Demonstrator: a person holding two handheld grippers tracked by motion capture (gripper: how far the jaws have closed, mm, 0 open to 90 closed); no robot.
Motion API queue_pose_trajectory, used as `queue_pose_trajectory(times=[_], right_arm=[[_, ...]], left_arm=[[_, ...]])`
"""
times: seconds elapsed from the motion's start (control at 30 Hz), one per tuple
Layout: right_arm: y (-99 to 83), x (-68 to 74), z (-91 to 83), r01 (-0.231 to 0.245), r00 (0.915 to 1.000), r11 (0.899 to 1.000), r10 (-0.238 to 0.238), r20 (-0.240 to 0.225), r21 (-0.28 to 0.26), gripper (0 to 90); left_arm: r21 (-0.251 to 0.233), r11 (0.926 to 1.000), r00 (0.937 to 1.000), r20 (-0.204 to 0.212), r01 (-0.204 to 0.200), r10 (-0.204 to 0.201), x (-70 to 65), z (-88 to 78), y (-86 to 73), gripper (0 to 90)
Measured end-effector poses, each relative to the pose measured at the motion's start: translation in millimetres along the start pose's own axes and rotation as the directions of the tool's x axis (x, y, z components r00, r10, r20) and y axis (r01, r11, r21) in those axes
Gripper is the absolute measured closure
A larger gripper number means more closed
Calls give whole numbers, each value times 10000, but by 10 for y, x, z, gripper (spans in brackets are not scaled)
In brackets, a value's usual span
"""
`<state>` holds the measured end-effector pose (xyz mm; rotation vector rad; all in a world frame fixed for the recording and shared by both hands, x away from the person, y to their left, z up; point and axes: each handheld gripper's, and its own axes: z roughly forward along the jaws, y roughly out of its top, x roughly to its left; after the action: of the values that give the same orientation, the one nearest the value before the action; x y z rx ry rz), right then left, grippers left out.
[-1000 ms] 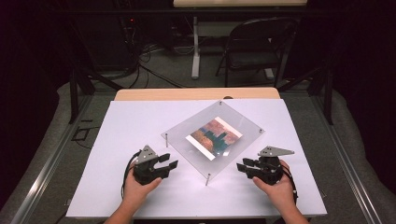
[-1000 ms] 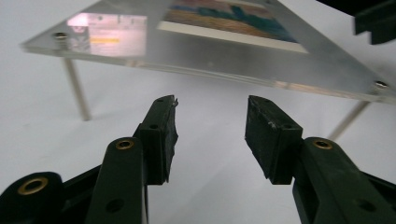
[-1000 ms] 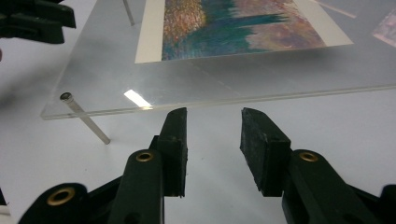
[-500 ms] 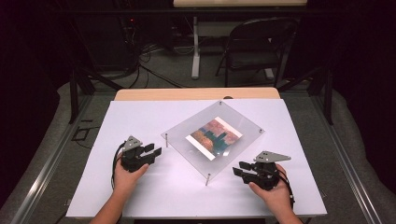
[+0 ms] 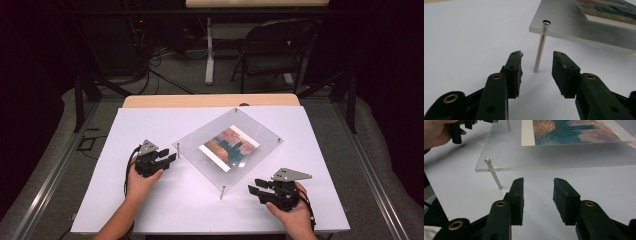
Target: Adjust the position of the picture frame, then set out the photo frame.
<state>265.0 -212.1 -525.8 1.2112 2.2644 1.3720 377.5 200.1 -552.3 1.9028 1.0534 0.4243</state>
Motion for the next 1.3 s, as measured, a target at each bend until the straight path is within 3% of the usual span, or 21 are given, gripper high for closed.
queue_pose_trajectory(times=[0.17,0.43,0.6,0.8,1.13,1.3], right_arm=[[-15,-2,-39,-25,9999,10000,25,108,-60,608],[-46,-4,-80,-162,9997,9998,164,202,-84,609],[-68,-20,-88,-220,9995,9998,220,231,-23,612],[-90,-21,-86,-263,9994,9996,262,226,42,614],[-110,-12,-68,-284,9994,9996,283,194,43,615],[-133,34,-23,-359,9994,9993,359,-35,39,615]], left_arm=[[247,9997,9998,177,80,-84,-9,68,-3,607],[431,9990,9996,250,-119,109,-38,200,78,646],[652,9974,9994,205,-306,293,-67,292,117,689],[915,9955,9997,36,-251,249,-59,382,140,734],[1199,9927,9999,44,-114,109,-20,463,158,826],[1276,9918,9999,132,-123,107,-27,439,186,840]])
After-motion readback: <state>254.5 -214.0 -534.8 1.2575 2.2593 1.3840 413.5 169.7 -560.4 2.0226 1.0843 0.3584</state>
